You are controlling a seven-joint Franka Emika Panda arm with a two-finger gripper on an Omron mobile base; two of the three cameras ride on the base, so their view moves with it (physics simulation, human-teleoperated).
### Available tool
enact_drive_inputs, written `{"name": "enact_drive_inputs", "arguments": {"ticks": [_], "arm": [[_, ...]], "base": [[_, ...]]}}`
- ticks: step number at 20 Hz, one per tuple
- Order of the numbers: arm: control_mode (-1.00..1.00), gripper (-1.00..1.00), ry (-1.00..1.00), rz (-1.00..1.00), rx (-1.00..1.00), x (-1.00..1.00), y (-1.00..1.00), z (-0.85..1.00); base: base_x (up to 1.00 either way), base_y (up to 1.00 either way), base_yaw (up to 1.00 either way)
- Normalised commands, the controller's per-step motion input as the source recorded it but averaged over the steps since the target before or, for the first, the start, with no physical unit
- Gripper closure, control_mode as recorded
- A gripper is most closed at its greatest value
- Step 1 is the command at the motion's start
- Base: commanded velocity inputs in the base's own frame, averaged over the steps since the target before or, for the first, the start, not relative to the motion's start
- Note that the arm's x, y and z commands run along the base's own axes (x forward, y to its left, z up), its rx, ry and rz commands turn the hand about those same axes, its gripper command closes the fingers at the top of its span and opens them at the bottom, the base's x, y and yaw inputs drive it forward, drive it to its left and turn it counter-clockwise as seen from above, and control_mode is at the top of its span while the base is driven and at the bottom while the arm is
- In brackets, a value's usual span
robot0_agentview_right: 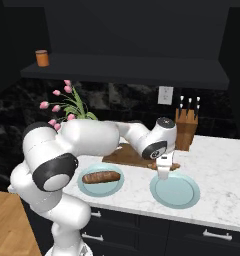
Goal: From the different types of pastries on the counter, select a croissant and place it on the cutting board. Then retrieve a jar of jam from the cabinet and place it alongside the croissant on the cutting board.
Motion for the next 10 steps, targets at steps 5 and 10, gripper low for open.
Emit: {"name": "enact_drive_inputs", "arguments": {"ticks": [5,10], "arm": [[-1.00,1.00,0.00,0.13,0.00,0.32,0.15,0.19],[-1.00,1.00,0.00,0.12,0.00,0.29,0.20,0.23]], "base": [[0.00,0.00,0.00],[0.00,0.00,0.00]]}}
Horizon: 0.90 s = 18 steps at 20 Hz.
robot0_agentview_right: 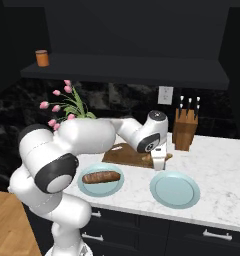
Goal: From the different types of pastries on the counter, select a croissant and place it on the cutting board. Then retrieve a jar of jam from the cabinet and place it alongside the croissant on the cutting board.
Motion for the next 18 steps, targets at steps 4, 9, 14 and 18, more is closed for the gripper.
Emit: {"name": "enact_drive_inputs", "arguments": {"ticks": [4,9,14,18], "arm": [[-1.00,1.00,0.00,0.02,0.00,0.07,0.09,0.00],[-1.00,1.00,0.00,0.03,0.00,0.41,0.32,0.00],[-1.00,1.00,0.00,0.03,0.00,0.47,0.16,-0.01],[-1.00,1.00,0.00,0.03,0.00,0.25,0.00,-0.14]], "base": [[0.00,0.00,0.00],[0.00,0.00,0.00],[0.00,0.00,0.00],[0.00,0.00,0.00]]}}
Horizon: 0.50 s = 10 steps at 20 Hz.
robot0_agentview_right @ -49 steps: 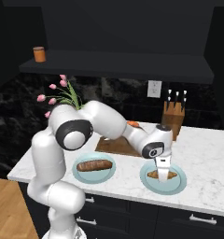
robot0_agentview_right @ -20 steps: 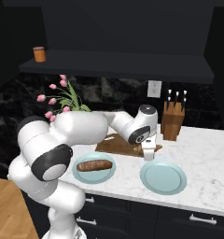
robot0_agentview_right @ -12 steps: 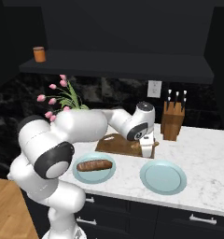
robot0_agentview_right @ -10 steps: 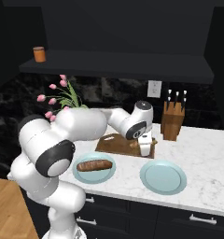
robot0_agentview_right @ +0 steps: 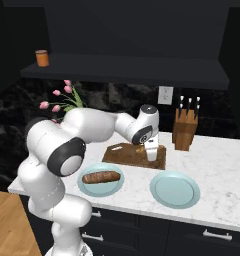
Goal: From the different types of pastries on the counter, select a croissant and place it on the cutting board. Then retrieve a jar of jam from the cabinet and place it alongside the croissant on the cutting board.
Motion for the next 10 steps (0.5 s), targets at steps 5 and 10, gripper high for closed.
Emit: {"name": "enact_drive_inputs", "arguments": {"ticks": [5,10], "arm": [[-1.00,1.00,0.00,0.03,0.00,0.32,0.00,-0.25],[-1.00,1.00,0.00,0.03,0.00,0.33,0.00,-0.26]], "base": [[0.00,0.00,0.00],[0.00,0.00,0.00]]}}
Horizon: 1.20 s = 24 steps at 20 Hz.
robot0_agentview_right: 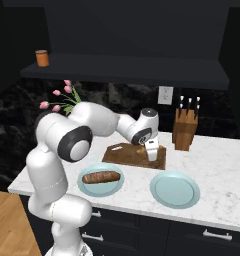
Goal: From the different types of pastries on the counter, select a croissant and place it on the cutting board. Then retrieve a jar of jam from the cabinet and place it alongside the croissant on the cutting board.
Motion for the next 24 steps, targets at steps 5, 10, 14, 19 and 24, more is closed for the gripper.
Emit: {"name": "enact_drive_inputs", "arguments": {"ticks": [5,10,14,19,24], "arm": [[-1.00,-1.00,0.00,0.03,0.00,0.24,-0.01,-0.08],[-1.00,-1.00,0.01,0.01,0.00,0.11,-0.04,0.00],[-1.00,-1.00,0.00,0.01,0.00,0.00,-0.08,0.15],[-1.00,-1.00,-0.08,0.10,0.00,-0.06,0.04,0.80],[-1.00,-1.00,-0.27,0.28,-0.08,-0.41,0.09,0.62]], "base": [[0.00,0.00,0.00],[0.00,0.00,0.00],[0.00,0.00,0.00],[0.00,0.00,0.00],[0.00,0.00,0.00]]}}
